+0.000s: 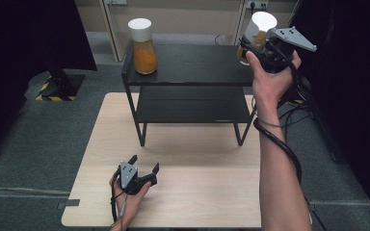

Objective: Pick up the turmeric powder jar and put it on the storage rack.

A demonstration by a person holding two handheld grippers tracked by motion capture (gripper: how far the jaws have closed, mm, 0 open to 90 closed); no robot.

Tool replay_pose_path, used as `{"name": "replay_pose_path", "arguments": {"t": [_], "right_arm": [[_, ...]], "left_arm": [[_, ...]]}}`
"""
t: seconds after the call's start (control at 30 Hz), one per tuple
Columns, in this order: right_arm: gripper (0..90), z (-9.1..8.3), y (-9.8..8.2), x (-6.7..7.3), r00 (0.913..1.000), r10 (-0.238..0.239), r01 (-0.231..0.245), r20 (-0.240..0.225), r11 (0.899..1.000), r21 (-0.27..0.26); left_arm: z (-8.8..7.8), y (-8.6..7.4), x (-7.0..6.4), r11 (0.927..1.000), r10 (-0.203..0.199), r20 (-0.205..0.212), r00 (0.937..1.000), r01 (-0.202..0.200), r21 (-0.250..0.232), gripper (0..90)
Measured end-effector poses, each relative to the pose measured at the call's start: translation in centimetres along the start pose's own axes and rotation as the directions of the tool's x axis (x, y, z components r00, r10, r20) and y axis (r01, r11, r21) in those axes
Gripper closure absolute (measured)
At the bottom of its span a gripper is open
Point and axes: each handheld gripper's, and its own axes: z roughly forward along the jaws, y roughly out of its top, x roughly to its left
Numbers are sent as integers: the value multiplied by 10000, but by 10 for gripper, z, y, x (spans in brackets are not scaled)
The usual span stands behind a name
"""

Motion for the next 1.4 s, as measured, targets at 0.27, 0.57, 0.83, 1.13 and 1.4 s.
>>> {"name": "replay_pose_path", "arguments": {"t": [0.27,0.57,0.83,1.13,1.4], "right_arm": [[306,16,8,2,9994,-144,128,306,9985,539],[306,20,0,-2,9994,-111,83,342,9968,791],[306,21,-4,-5,9993,-174,144,328,9960,887],[305,23,-6,-5,9991,-302,268,313,9941,1047],[303,25,-6,-4,9985,-482,453,253,9933,1067]], "left_arm": [[0,0,0,10000,-7,-2,10000,7,10,88],[0,0,-1,10000,26,-16,10000,-26,11,88],[0,0,-1,10000,26,-7,10000,-26,11,88],[0,0,-1,10000,-1,3,10000,0,17,88],[1,0,-1,10000,23,7,10000,-23,19,88]]}}
